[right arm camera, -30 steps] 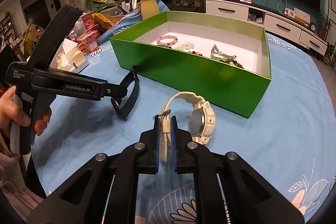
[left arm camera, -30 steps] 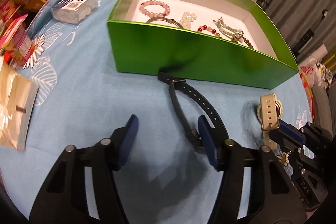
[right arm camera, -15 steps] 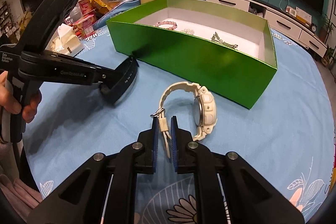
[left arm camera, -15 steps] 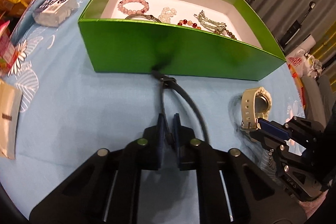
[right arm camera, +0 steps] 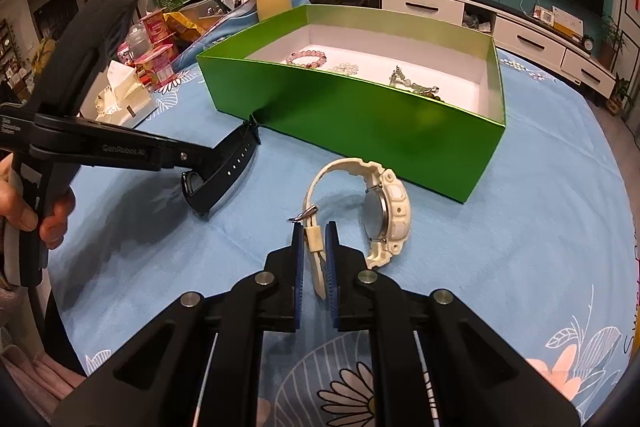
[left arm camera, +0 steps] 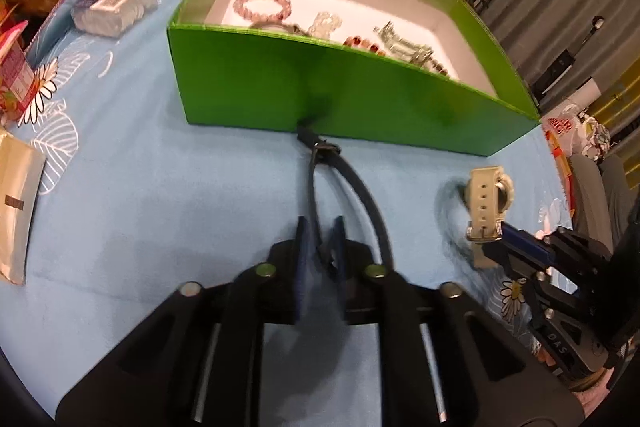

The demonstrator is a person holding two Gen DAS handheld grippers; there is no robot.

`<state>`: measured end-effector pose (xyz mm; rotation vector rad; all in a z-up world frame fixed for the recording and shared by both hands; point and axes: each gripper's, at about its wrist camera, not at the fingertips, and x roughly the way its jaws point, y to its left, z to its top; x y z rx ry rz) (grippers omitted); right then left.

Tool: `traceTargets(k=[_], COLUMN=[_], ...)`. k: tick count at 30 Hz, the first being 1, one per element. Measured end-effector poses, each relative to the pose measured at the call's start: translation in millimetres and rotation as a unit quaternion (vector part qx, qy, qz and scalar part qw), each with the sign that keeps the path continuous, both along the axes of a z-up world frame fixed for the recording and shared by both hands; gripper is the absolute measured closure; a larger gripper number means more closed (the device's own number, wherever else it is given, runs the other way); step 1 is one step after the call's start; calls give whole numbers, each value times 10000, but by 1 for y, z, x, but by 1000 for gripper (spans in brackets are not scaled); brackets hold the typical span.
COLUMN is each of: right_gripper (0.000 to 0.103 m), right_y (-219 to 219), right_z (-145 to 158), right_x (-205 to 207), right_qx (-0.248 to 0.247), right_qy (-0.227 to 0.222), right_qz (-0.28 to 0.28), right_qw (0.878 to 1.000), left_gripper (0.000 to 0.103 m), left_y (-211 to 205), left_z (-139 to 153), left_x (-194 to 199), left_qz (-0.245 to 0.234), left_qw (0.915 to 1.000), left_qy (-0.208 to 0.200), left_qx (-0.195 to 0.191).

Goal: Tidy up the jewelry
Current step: 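Lift the black watch with the left tool while the right tool lifts the white watch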

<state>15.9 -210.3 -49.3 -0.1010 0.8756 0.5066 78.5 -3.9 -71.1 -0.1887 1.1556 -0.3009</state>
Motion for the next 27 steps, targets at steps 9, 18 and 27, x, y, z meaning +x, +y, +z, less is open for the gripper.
traceTargets(k=[9,18,27], right_gripper=[93,93,93], right_y=[-3,-8,-14], right_z=[0,0,7], right_x=[0,-3,-4], right_qx=[141,230,281], right_qy=[11,-14,-94], right_qz=[-60,-107,-224], right_qw=[9999,9997,9993], left_gripper=[59,98,98], left_y=[-33,-15,5], left_z=[4,3,26], left_x=[12,9,-9], left_qz=[-499,-330,-119], left_qw=[9970,9990,9994], left_qy=[35,16,-328], left_qx=[595,297,-30])
